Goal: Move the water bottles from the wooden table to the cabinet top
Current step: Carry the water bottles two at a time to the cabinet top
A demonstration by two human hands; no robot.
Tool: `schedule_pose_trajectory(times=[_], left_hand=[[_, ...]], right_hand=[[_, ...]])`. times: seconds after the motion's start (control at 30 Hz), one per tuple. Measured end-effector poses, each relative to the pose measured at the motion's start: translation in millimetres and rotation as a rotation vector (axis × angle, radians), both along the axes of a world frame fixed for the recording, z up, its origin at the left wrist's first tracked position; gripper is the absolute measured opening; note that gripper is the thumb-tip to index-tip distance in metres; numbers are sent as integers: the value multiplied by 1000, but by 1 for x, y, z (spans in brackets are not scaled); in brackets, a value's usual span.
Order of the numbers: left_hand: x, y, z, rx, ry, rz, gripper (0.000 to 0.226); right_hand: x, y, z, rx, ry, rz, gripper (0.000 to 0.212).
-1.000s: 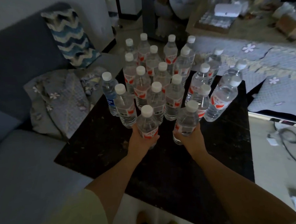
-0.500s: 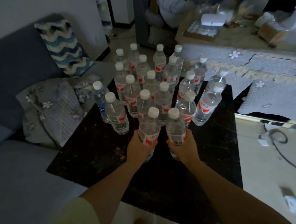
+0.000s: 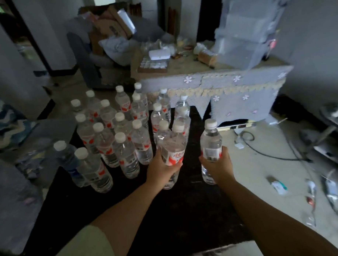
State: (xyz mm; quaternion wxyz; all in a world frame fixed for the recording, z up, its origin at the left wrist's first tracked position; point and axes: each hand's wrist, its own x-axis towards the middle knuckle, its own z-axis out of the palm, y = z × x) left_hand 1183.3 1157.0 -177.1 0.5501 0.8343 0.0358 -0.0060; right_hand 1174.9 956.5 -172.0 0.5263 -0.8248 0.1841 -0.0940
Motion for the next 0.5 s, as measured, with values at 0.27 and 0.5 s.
schedule_pose_trajectory(times=[0.27, 0.5], left_hand=[[-6, -76, 36, 25, -88, -352, 58], [-58, -193, 70, 19, -98, -677, 54]], right_hand=[[-72, -61, 34, -20, -82, -382, 64], [-185, -132, 57, -81, -130, -729, 66]])
